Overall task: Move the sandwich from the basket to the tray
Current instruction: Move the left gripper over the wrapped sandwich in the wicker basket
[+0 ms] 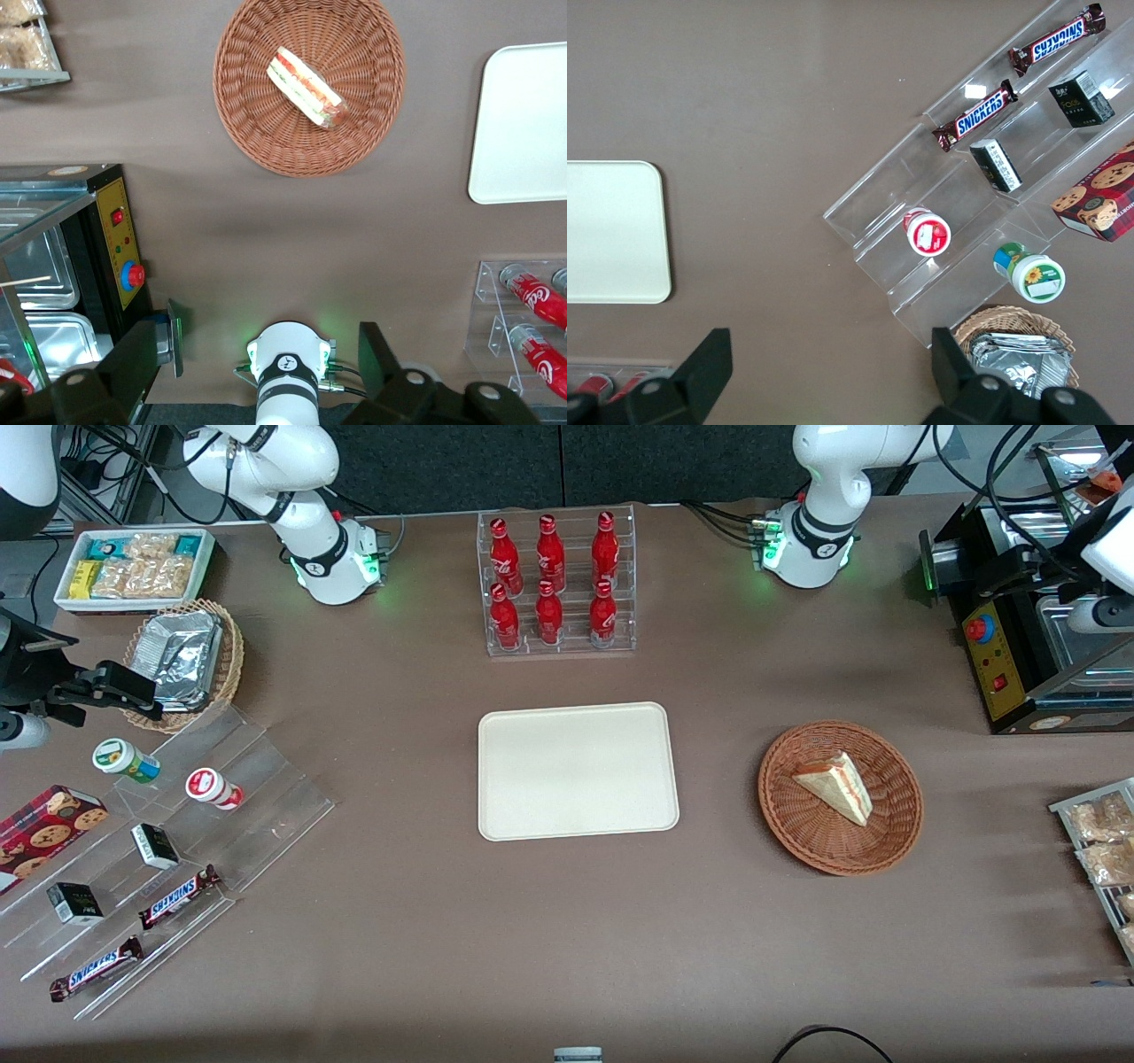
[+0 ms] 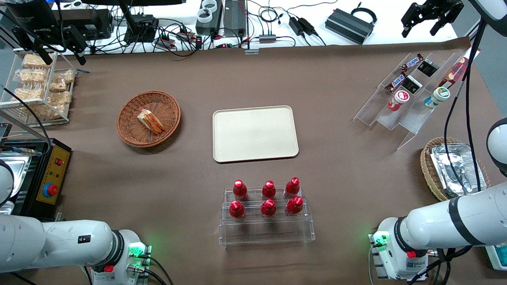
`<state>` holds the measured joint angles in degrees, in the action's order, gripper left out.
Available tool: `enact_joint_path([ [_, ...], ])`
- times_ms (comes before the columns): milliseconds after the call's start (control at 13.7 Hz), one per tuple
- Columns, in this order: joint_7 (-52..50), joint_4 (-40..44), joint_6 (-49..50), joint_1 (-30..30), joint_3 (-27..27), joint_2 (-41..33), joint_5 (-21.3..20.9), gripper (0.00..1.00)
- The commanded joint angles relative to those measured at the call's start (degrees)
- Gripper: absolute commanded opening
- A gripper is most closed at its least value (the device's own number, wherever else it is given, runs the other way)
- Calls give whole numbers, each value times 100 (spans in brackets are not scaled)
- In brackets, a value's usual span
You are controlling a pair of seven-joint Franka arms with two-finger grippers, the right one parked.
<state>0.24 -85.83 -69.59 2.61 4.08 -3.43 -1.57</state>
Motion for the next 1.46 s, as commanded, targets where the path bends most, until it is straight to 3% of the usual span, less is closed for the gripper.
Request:
enact_joint_path([
  [0, 143, 66, -2, -6, 31, -8, -97, 100],
  [220, 90, -56, -159, -67, 22, 105, -123, 100],
  [512, -154, -934, -1002, -76, 31, 97, -133, 100],
  [1390, -4100, -3842, -4586, -102, 470, 53, -132, 100],
])
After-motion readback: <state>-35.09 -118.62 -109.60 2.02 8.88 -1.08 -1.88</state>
